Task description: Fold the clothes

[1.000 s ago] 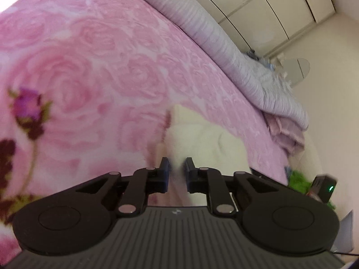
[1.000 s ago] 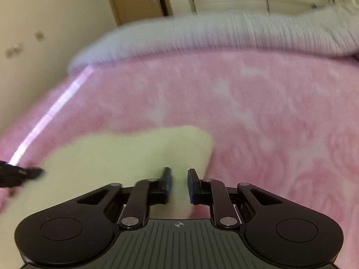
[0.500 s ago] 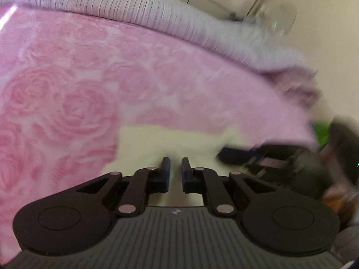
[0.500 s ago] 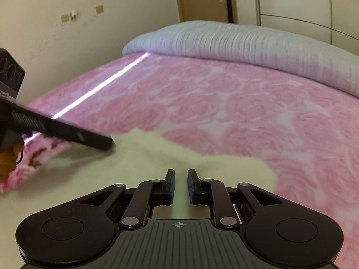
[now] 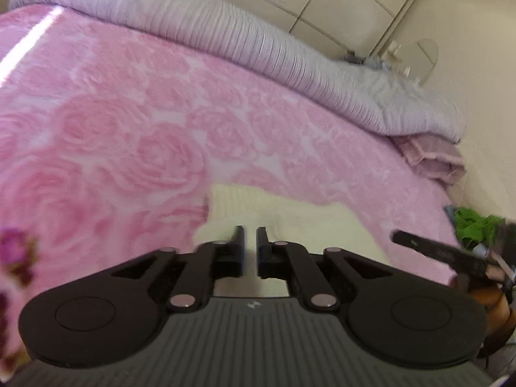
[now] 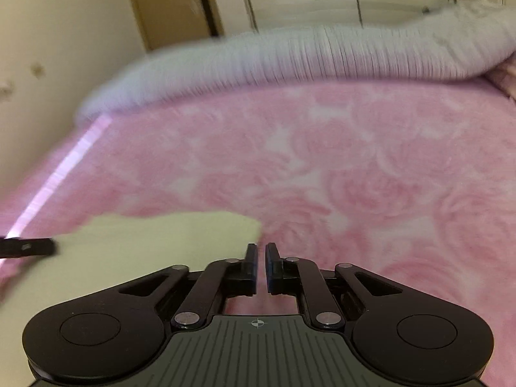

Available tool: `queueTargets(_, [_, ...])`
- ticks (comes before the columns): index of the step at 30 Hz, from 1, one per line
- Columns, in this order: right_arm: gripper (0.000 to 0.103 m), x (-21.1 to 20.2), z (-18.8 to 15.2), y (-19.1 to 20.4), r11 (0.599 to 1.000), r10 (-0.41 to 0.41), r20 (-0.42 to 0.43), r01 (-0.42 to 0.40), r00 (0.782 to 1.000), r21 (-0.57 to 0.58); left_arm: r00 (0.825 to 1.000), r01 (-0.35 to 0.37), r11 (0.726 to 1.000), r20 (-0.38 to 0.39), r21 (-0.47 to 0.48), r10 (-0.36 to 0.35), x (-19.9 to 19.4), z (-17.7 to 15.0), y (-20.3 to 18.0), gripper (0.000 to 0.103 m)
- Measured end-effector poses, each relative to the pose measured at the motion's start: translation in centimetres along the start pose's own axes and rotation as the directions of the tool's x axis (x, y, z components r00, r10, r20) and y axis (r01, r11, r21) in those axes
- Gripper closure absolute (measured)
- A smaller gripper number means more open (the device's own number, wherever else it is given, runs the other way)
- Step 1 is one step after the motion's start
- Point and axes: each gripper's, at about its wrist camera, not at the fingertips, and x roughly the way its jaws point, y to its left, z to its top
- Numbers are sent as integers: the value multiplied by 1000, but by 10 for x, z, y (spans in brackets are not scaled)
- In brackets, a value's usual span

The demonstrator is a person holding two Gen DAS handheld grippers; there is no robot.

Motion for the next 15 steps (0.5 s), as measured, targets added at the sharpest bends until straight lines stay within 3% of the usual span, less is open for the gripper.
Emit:
queueTargets(3, [92,-67,-19,12,999,41,84,-38,996,-39,999,29,999,34,-19,-29,-50,-17,-5,95])
queueTargets(6, [70,-126,-58,46,985,47,143,-22,989,-172,998,33,995,57,-92,-27,-100,-51,-11,75])
queueTargets(8, [50,-159,-90,74,960,51,160,-5,986,-279,998,22,980,54,-200,-11,-123,-79,-10,68])
queueTargets(12, [46,-186,-151,122,870,10,108,44,994,-491,998,45,912,47,-408,-28,-146,-125,0,63])
queueTargets(15, [46,-180,-179,147,807,-48,90,91,995,-584,998,51,874,45,-483,-34,-144,-139,3,63])
